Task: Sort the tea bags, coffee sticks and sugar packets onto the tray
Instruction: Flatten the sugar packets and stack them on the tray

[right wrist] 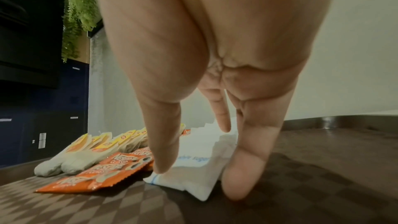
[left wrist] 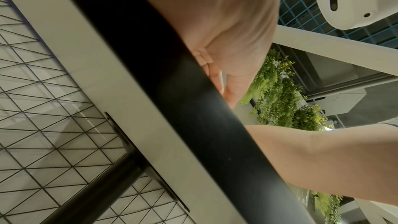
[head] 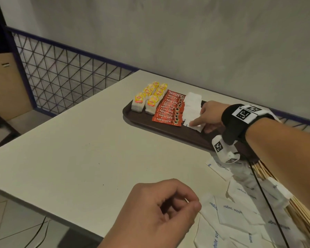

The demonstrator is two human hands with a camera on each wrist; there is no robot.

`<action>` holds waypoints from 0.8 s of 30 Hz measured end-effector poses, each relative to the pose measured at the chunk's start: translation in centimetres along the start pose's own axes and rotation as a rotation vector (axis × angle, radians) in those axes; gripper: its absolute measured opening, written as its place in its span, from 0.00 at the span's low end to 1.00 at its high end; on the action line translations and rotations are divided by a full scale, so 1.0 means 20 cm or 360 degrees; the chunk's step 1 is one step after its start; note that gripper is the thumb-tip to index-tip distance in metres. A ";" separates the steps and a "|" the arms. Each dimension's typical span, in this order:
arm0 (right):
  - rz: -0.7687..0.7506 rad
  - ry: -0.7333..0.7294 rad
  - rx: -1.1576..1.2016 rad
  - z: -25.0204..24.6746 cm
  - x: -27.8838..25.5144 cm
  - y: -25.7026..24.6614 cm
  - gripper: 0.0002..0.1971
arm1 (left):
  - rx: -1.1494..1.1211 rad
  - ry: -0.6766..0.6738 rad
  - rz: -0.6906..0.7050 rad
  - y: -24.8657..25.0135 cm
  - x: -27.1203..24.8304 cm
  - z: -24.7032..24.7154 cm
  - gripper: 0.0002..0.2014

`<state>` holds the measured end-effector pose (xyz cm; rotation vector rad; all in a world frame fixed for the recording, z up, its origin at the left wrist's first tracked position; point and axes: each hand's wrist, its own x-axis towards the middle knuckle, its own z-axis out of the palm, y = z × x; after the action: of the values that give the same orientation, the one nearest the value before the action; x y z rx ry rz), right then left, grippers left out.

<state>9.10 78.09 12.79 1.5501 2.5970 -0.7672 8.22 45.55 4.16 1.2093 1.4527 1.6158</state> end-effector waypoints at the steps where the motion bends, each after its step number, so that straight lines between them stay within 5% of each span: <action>1: 0.0003 0.0000 -0.0015 0.00 0.00 -0.01 0.25 | 0.0002 0.0001 0.0001 0.00 0.00 0.00 0.01; 17: -0.0116 0.0136 -0.0123 0.01 0.00 -0.04 0.23 | 0.0275 0.0040 0.0180 0.00 -0.01 0.02 0.03; 21: -0.0218 0.0097 -0.0232 -0.06 -0.11 0.04 0.23 | 0.0722 -0.0071 0.0312 0.02 -0.02 0.03 0.14; 24: -0.0455 -0.0138 -0.0363 -0.08 -0.37 0.09 0.18 | 0.1095 -0.0244 0.0291 0.03 -0.01 0.04 0.26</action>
<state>14.66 73.39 15.42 1.0788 2.7587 -0.5119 9.06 45.49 4.76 1.8401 1.9111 1.1112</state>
